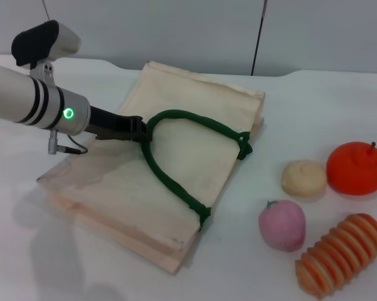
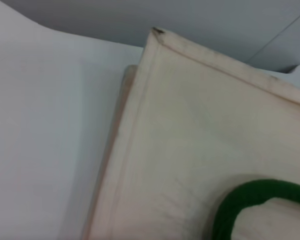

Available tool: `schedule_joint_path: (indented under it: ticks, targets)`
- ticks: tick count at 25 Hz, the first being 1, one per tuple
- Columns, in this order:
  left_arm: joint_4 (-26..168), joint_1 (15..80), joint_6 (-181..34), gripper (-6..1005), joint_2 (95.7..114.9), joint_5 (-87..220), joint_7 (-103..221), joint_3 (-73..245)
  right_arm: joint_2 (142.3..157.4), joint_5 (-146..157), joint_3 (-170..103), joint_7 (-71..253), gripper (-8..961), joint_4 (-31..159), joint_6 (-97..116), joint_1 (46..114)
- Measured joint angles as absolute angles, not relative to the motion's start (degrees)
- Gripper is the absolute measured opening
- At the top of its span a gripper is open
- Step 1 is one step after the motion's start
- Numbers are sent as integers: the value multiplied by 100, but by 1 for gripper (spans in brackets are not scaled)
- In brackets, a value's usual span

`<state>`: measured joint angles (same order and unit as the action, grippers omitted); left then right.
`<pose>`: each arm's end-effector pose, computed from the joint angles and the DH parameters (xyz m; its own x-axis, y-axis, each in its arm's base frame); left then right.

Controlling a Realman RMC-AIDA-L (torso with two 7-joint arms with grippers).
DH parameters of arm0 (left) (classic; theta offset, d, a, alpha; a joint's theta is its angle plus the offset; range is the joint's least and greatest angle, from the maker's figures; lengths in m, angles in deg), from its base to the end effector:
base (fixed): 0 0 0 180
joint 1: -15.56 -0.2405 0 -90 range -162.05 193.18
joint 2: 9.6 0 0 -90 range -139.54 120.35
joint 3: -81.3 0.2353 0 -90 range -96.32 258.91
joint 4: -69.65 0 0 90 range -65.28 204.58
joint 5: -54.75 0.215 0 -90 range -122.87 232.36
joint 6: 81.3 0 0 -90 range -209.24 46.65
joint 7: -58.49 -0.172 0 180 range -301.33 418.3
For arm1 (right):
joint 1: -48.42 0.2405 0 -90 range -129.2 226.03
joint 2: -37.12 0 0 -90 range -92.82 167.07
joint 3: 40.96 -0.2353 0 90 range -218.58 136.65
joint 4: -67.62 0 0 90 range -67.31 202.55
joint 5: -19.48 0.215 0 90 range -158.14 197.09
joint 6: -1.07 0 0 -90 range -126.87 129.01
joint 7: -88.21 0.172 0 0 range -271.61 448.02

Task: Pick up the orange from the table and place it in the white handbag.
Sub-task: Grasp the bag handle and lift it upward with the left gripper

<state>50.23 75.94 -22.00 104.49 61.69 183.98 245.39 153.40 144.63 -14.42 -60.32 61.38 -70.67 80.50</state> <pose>-0.2547 0.4341 -0.0297 0.3243 0.8774 0.3535 0.9337 -0.2370 -0.2685 0.3003 0.3939 0.0674 0.5588 0.1789 -0.8098 -0.7904 -0.1804 -0.5854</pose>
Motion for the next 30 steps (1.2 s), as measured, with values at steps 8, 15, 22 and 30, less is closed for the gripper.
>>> schedule_joint_path:
  ticks: [8,15,22,30]
  targets:
    - [5023,7595,-2214,207,10449,6169,18396,24539,15340,14463,-1442,-6032,883,6138,-7067,8050]
    - [5023,7595,-2215,118,10449,6164,18353,24539,15340,14463,-1442,-6033,883,6138,-7065,8038]
    - [4975,7589,-2159,110,10449,6014,18310,24539,15340,14463,-1442,-6033,883,6138,-7043,7993]
    - [4711,7451,-1492,108,10449,5171,17711,24529,15334,14463,-1442,-6033,883,6138,-7031,7972]
